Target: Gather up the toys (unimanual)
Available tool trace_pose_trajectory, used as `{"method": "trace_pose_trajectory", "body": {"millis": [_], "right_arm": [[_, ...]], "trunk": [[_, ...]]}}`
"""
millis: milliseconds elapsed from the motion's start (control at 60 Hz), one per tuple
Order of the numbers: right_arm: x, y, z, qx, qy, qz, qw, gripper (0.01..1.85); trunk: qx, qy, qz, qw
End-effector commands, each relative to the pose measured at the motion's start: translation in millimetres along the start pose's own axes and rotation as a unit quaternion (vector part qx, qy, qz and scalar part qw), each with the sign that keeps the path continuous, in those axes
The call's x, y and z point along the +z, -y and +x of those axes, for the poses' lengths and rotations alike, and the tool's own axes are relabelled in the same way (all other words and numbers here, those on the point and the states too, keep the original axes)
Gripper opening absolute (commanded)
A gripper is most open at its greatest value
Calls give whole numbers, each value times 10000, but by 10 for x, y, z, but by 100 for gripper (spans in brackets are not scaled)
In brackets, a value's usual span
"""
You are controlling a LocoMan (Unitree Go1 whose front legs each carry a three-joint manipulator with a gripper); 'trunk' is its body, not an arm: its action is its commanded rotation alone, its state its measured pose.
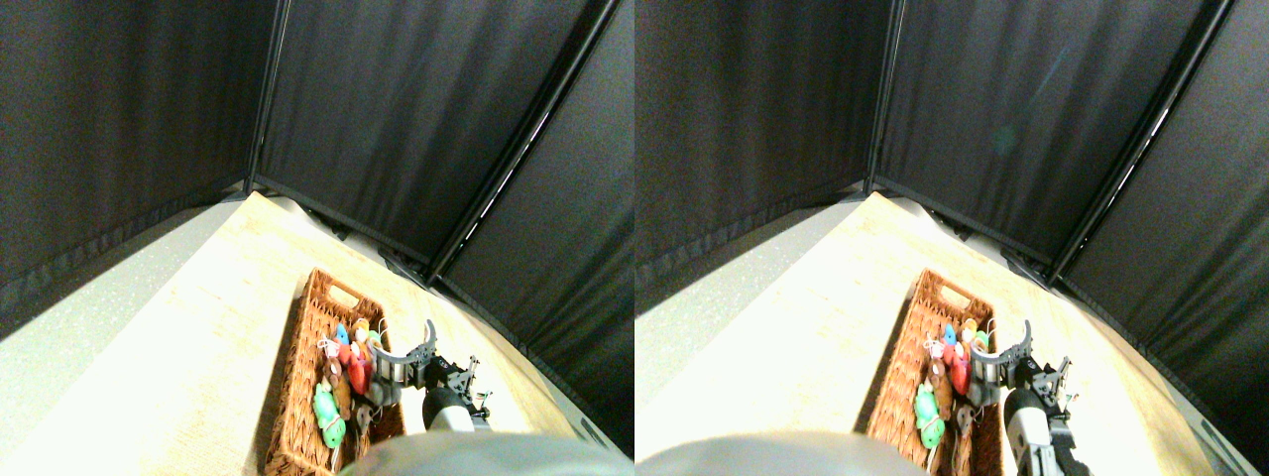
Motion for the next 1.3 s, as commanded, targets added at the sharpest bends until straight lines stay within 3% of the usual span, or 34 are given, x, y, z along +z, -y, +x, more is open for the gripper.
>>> {"method": "trace_pose_trajectory", "body": {"millis": [17,200,400,617,717,817,950,983,1083,1133,1183,1300], "right_arm": [[56,-90,-9,276,206,-10,9994,121],[181,-82,-25,314,427,14,9986,122],[406,-30,-12,407,767,-56,9962,103],[673,138,-42,456,1667,-130,9849,27],[791,237,-61,444,1928,-111,9802,6],[909,350,-121,278,2262,-119,9736,6],[1046,495,-193,225,2422,-377,9692,6],[1096,556,-243,134,2671,-685,9611,6],[1157,657,-345,50,2896,-864,9532,6],[1161,666,-357,29,2920,-883,9523,6],[1202,729,-420,-35,2968,-1145,9480,6],[1252,801,-481,61,2859,-1058,9524,6]], "trunk": [[0,6,-15,10000],[-30,-20,33,10000],[-125,-50,163,9998],[-250,-94,347,9990],[-314,-125,438,9985],[-383,-138,533,9977],[-463,-174,663,9966],[-483,-183,696,9962],[-540,-199,803,9951],[-552,-203,819,9949],[-594,-224,895,9940],[-657,-258,982,9927]]}}
